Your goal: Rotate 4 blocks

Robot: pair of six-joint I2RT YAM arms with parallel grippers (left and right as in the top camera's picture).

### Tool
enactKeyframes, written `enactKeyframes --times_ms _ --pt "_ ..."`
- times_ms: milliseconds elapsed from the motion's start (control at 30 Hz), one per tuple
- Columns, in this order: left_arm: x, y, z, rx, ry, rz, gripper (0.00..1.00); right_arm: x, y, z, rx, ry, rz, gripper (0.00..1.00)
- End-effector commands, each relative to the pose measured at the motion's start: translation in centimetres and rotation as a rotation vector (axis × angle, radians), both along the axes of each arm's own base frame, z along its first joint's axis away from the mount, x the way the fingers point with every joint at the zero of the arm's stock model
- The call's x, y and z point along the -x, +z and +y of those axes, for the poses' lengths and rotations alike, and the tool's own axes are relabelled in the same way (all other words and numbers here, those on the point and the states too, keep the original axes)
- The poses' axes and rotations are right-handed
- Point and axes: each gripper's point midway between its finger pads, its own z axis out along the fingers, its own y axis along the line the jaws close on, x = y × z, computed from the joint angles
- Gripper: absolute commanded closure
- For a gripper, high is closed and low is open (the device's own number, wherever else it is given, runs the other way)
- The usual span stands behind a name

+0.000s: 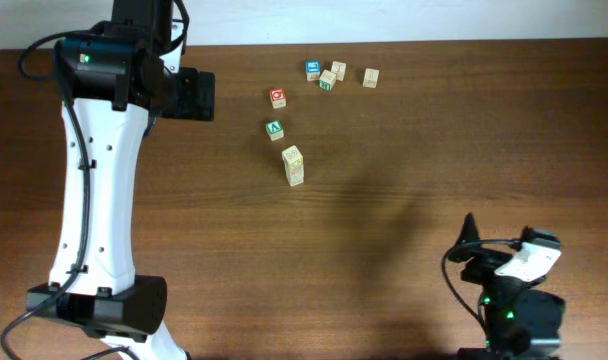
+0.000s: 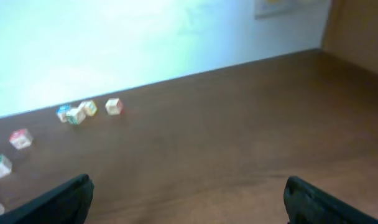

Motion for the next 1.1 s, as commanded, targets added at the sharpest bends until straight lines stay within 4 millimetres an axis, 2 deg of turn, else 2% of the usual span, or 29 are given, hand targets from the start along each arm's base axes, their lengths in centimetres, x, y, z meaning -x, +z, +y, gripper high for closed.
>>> enactKeyframes --times_ms 0,133,1000,1067 --pt "0.4 0.6 0.0 0.000 0.008 -0.015 0.01 -0.6 -1.9 0.6 0.071 0.052 -0.036 0.02" --pt "0.4 0.6 0.0 0.000 0.008 -0.015 0.01 -1.2 -3.5 1.5 0.114 0.111 -0.058 0.02" --pt "0.4 0.6 0.0 0.000 0.008 -0.015 0.01 -1.5 -3.3 1.6 0.124 0.116 -0.095 0.02" --pt "1.0 1.5 0.1 0.004 0.007 -0.035 0.01 -1.5 -3.3 1.6 0.124 0.116 -0.095 0.02"
